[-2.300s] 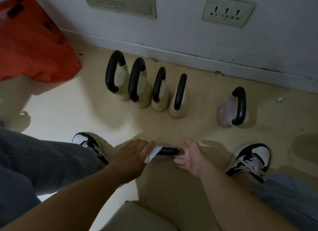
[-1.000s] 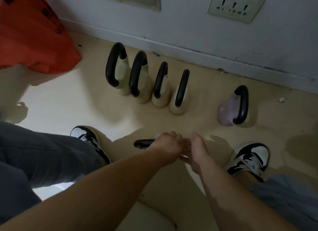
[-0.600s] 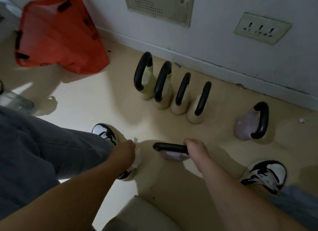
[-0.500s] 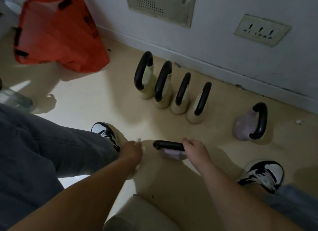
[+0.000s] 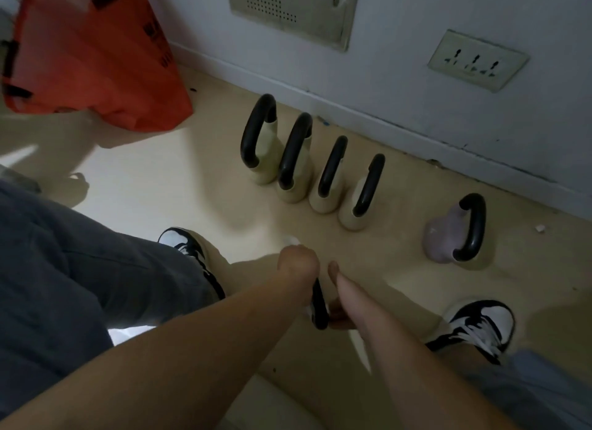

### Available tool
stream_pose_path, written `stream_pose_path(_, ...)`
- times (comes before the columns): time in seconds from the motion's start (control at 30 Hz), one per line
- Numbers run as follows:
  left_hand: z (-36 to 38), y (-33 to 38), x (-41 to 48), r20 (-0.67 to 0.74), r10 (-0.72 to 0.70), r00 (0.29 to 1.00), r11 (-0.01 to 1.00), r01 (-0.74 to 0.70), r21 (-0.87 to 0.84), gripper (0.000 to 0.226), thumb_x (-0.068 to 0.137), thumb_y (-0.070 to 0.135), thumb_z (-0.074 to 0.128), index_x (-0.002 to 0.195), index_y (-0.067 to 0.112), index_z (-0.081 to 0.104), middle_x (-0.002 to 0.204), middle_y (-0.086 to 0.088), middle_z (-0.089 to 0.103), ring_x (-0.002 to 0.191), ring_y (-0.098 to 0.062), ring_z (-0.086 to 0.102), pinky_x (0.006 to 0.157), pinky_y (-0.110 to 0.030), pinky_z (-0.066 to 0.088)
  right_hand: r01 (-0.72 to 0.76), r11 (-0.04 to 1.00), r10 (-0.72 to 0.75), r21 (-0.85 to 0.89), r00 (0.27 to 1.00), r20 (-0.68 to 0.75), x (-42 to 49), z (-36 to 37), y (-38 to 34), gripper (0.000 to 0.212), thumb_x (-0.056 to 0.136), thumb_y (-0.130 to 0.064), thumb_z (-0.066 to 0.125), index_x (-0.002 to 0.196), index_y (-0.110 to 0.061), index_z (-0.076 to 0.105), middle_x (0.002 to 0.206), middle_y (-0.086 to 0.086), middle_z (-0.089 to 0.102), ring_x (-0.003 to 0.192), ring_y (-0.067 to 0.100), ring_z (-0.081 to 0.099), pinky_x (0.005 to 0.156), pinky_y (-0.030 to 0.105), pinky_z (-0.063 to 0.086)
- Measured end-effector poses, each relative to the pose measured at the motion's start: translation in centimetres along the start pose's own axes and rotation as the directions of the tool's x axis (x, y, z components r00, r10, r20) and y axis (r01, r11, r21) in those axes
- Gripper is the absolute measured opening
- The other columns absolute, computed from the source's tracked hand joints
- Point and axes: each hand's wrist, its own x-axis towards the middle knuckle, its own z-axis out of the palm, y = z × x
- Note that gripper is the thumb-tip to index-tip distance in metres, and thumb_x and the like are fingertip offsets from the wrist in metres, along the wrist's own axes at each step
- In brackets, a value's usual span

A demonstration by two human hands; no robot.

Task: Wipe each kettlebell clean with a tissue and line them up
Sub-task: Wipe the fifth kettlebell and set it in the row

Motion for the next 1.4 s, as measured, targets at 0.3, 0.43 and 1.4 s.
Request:
stream_pose_path(0.3, 0.2, -14.1, -5.1, 0.15, 0.312, 0.938, 0.76, -0.342, 0.553, 0.044, 0.106, 0.037, 0.03, 0.127, 0.014, 0.061, 0.124, -0.012, 0.067, 0.116, -0.029, 0.063, 0.097, -0.03, 0.05, -0.061, 0.998, 0.055, 0.022, 0.975, 0.215, 0.7, 0.3, -1.3, 0.111, 0.077, -0.09, 0.05, 0.157, -0.016, 0.037, 0.145, 0.026, 0.052, 0.134, 0.04, 0.054, 0.101, 0.041, 0.055)
stream_pose_path(0.43, 2.0, -10.1, -4.2, 0.173, 0.187, 0.967, 0.856, -0.247, 0.454, 0.036, 0.103, 0.017, 0.044, 0.129, -0.001, 0.06, 0.124, -0.019, 0.066, 0.114, -0.035, 0.065, 0.087, -0.037, 0.059, -0.031, 0.999, 0.035, -0.03, 0.989, 0.146, 0.5, -0.1, -0.8, 0.071, 0.095, -0.072, 0.047, 0.135, -0.014, 0.058, 0.121, 0.009, 0.064, 0.113, 0.023, 0.064, 0.074, 0.024, 0.042)
stream_pose_path(1.4, 1.0, 0.9, 1.5, -0.114, 0.047, 0.992, 0.998, -0.052, -0.045, 0.024, 0.096, 0.004, 0.037, 0.083, 0.001, 0.057, 0.089, -0.02, 0.059, 0.09, -0.031, 0.057, 0.08, -0.036, 0.048, -0.049, 0.989, 0.024, 0.142, 0.985, 0.173, 3.6, 1.7, -1.2, 0.056, 0.093, -0.066, 0.059, 0.127, -0.023, 0.066, 0.108, 0.005, 0.069, 0.084, 0.023, 0.064, 0.067, 0.03, 0.051)
